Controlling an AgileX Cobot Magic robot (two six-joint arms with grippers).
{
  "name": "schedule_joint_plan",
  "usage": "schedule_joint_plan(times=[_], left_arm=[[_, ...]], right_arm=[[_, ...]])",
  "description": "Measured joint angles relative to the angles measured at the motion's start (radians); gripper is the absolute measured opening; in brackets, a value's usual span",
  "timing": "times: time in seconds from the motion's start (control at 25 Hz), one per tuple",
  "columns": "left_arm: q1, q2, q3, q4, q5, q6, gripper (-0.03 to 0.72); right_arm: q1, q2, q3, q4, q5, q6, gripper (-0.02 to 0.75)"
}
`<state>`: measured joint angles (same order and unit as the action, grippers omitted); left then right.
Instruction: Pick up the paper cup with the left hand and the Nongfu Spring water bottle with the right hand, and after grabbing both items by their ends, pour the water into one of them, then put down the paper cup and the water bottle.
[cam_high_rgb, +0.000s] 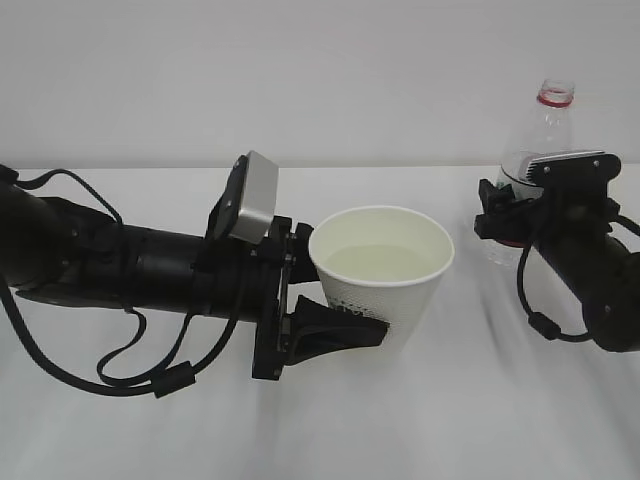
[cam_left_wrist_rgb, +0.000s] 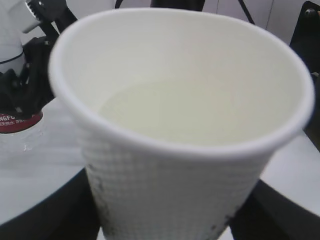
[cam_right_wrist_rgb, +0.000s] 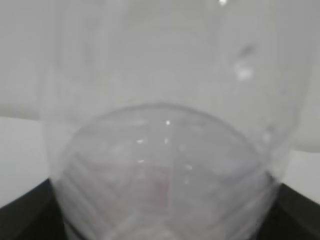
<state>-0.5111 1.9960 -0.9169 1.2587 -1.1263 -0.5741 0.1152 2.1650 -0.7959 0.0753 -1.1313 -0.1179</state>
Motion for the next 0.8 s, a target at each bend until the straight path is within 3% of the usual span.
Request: schedule_joint_plan(times=[0.8], left_arm=[[0.000, 0.000, 0.000, 0.000, 0.000, 0.000, 0.510]], right_arm=[[0.000, -0.171, 0.004, 0.002, 0.015, -0.034, 0.643]])
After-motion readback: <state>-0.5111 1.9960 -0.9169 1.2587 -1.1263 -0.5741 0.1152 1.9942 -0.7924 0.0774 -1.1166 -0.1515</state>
